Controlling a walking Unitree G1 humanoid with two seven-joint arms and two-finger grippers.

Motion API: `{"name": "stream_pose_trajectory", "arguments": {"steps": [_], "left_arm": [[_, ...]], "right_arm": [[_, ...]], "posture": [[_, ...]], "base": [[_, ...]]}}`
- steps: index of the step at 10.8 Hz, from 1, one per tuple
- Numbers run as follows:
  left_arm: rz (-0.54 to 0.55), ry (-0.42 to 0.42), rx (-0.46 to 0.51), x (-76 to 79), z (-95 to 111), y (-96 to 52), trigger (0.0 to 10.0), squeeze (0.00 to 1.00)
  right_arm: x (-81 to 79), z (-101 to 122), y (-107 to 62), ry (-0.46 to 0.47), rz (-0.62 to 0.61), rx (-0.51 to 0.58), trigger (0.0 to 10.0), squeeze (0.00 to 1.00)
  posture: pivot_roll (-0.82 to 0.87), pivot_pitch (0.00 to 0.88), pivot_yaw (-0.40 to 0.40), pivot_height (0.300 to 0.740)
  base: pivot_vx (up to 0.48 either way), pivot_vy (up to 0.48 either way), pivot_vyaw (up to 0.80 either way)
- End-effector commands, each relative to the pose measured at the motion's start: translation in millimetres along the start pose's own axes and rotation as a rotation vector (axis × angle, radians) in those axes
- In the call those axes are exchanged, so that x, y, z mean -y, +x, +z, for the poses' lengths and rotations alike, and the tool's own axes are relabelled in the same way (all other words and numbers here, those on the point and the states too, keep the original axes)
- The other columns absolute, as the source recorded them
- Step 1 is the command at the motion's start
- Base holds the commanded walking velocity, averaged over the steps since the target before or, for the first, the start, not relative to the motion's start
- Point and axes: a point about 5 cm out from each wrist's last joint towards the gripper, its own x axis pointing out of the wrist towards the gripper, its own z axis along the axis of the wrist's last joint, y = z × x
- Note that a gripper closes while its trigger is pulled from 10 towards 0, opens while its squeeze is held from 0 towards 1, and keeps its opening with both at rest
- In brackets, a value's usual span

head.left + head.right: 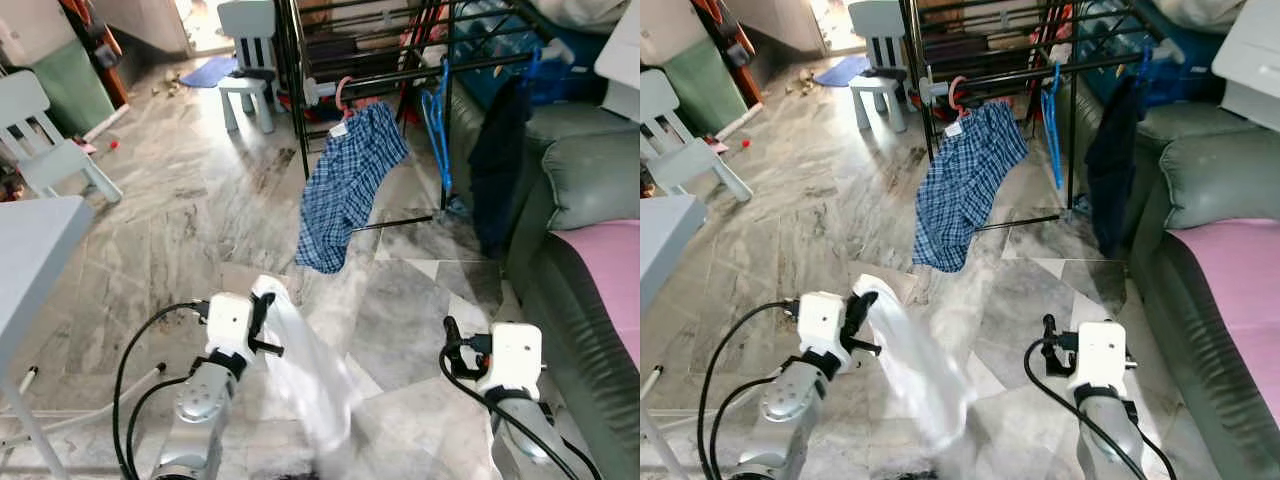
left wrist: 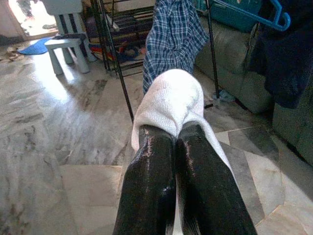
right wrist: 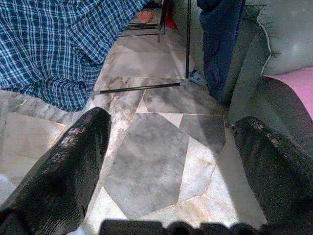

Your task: Hang hanger

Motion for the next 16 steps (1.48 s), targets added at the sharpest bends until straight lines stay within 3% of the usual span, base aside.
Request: {"name": "stream_pose_trajectory", "arguments": {"steps": [1,4,7,12,16], "left_arm": [[0.013,0.002,0.038,-7.6,10,0.8,10.0,0.0],[-0.048,-0.025,0.083,4.4,21,10.8,10.0,0.0],[-0.07,-0.021,0.094,3.1,26,14.9,10.0,0.0],[-0.08,-0.022,0.108,6.4,30,20.5,10.0,0.0],[-0.086,-0.038,0.097,8.4,27,19.7,10.0,0.0]], "right_arm": [[-2.3,5,-0.7,0.021,0.006,0.023,10.0,0.0],[-13.8,19,11.8,-0.029,0.041,0.083,10.0,0.0],[-20.0,22,11.2,-0.077,0.059,0.115,10.0,0.0],[-19.4,34,18.4,-0.156,0.052,0.182,10.0,0.0],[-13.6,33,19.6,-0.17,0.039,0.182,10.0,0.0]], "posture": [[-0.14,0.035,0.115,0.74],[-0.14,0.032,0.13,0.74],[-0.14,0.039,0.136,0.74],[-0.15,0.045,0.139,0.74],[-0.15,0.044,0.14,0.74]], "base": [[0.0,0.0,0.0],[0.224,0.0,0.0],[0.415,0.0,0.0],[0.424,0.0,0.0],[0.355,0.318,0.0]]}}
